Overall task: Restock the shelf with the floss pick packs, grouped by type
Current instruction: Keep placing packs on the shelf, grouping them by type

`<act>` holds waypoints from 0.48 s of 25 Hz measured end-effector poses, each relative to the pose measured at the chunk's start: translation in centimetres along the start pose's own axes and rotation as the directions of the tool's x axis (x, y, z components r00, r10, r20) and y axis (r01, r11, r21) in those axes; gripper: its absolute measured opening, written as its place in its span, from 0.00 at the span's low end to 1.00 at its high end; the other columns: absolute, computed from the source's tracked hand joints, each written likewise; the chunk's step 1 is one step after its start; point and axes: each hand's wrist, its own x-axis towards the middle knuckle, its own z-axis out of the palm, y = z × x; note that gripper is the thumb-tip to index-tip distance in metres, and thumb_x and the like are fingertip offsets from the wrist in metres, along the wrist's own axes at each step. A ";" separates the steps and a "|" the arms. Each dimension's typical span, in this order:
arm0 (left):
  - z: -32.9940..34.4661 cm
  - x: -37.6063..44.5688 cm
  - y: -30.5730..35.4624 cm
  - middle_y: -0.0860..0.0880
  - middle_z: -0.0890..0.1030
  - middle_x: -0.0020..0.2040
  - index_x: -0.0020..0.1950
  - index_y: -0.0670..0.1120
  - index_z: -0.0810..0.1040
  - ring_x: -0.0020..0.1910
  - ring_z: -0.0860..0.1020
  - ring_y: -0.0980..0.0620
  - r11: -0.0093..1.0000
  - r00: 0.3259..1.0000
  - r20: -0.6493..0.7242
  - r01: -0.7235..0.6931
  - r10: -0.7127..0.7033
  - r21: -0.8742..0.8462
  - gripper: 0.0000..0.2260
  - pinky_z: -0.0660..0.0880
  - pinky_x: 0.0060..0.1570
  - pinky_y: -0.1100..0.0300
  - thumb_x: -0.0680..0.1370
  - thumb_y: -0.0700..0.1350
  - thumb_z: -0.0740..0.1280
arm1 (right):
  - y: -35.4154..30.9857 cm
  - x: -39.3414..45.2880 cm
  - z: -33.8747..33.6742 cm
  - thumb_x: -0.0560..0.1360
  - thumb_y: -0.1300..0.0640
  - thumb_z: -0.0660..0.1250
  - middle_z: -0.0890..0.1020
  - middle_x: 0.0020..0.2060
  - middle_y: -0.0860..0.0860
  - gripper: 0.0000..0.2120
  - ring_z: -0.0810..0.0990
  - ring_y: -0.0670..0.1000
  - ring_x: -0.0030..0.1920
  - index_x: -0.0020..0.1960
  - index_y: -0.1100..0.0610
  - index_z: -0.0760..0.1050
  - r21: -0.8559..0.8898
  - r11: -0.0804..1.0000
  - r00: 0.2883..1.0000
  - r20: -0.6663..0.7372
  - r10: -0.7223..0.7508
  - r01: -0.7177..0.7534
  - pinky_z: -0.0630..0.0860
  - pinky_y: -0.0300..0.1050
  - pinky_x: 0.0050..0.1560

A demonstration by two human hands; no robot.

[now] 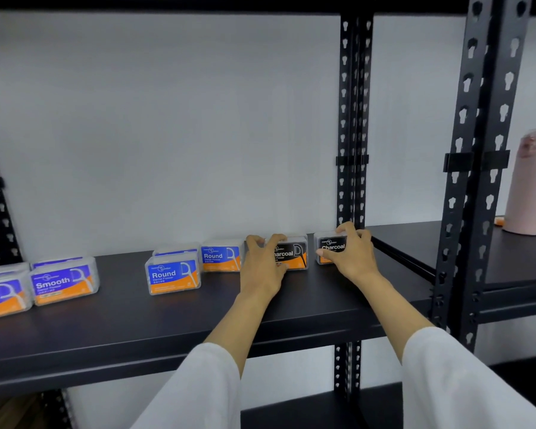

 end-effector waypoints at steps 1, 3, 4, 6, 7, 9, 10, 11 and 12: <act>-0.1 -0.1 0.1 0.47 0.62 0.65 0.70 0.57 0.67 0.63 0.70 0.47 1.000 1.000 0.002 0.003 -0.003 0.008 0.24 0.76 0.56 0.55 0.76 0.46 0.70 | 0.0 -0.1 -0.1 0.68 0.50 0.76 0.64 0.62 0.55 0.25 0.68 0.59 0.62 0.60 0.51 0.67 -0.003 1.000 1.000 0.003 0.001 -0.001 0.73 0.51 0.54; -0.5 -0.5 0.5 0.47 0.63 0.67 0.71 0.57 0.66 0.64 0.70 0.47 1.000 1.000 0.006 0.016 -0.016 0.019 0.25 0.76 0.55 0.54 0.76 0.51 0.69 | -0.1 -0.4 -0.3 0.69 0.50 0.75 0.63 0.66 0.56 0.27 0.69 0.60 0.64 0.63 0.50 0.67 -0.010 1.000 1.000 0.001 0.014 -0.014 0.74 0.56 0.59; -0.8 -0.7 0.6 0.47 0.63 0.68 0.72 0.57 0.65 0.65 0.69 0.48 1.000 1.000 0.003 0.018 -0.018 0.021 0.25 0.75 0.55 0.53 0.77 0.53 0.68 | -0.1 -0.7 -0.4 0.70 0.50 0.74 0.62 0.68 0.56 0.28 0.68 0.60 0.65 0.65 0.50 0.66 -0.017 1.000 1.000 0.001 0.018 -0.018 0.73 0.58 0.61; -1.6 -1.7 0.9 0.48 0.64 0.71 0.73 0.55 0.65 0.68 0.68 0.48 0.999 1.000 0.005 0.009 -0.010 0.037 0.24 0.75 0.56 0.51 0.78 0.55 0.65 | -0.3 -1.6 -0.9 0.71 0.51 0.72 0.61 0.71 0.57 0.29 0.66 0.60 0.69 0.69 0.52 0.65 -0.014 1.000 1.000 0.011 0.020 -0.020 0.71 0.59 0.64; -2.1 -2.3 1.1 0.49 0.64 0.71 0.73 0.54 0.65 0.68 0.68 0.48 0.999 1.000 0.017 -0.002 0.001 0.052 0.23 0.74 0.57 0.50 0.79 0.56 0.63 | -0.5 -2.2 -1.2 0.73 0.51 0.71 0.61 0.72 0.58 0.29 0.63 0.59 0.71 0.70 0.53 0.64 -0.004 1.000 1.000 0.022 0.021 -0.021 0.69 0.58 0.67; -3.6 -3.8 1.3 0.50 0.67 0.71 0.72 0.52 0.68 0.68 0.68 0.49 0.998 0.999 0.029 -0.019 0.017 0.066 0.21 0.73 0.58 0.49 0.80 0.55 0.62 | -1.1 -3.8 -2.0 0.76 0.52 0.68 0.60 0.74 0.57 0.28 0.56 0.57 0.75 0.73 0.55 0.62 -0.001 1.000 0.998 0.061 0.030 -0.030 0.62 0.54 0.70; -4.5 -4.9 1.5 0.50 0.69 0.70 0.70 0.51 0.70 0.67 0.69 0.49 0.998 1.000 0.026 -0.017 0.016 0.061 0.19 0.72 0.57 0.50 0.80 0.54 0.61 | -1.6 -4.9 -2.4 0.77 0.53 0.66 0.59 0.75 0.57 0.28 0.53 0.56 0.76 0.74 0.56 0.61 -0.011 1.000 0.996 0.084 0.030 -0.029 0.60 0.53 0.71; -5.6 -6.0 1.6 0.50 0.71 0.68 0.68 0.50 0.72 0.66 0.71 0.49 0.999 1.000 0.023 -0.011 0.010 0.053 0.18 0.72 0.57 0.50 0.80 0.54 0.61 | -2.1 -6.3 -3.0 0.78 0.53 0.64 0.59 0.75 0.58 0.28 0.53 0.56 0.76 0.75 0.58 0.60 -0.021 0.999 0.994 0.103 0.026 -0.024 0.59 0.51 0.72; -6.7 -7.0 1.7 0.50 0.74 0.66 0.67 0.50 0.73 0.64 0.73 0.49 0.999 1.000 0.016 -0.003 0.002 0.046 0.17 0.72 0.56 0.51 0.80 0.53 0.60 | -2.8 -7.6 -3.5 0.79 0.54 0.63 0.60 0.75 0.58 0.28 0.55 0.56 0.76 0.75 0.60 0.59 -0.024 1.000 0.994 0.112 0.022 -0.020 0.59 0.51 0.72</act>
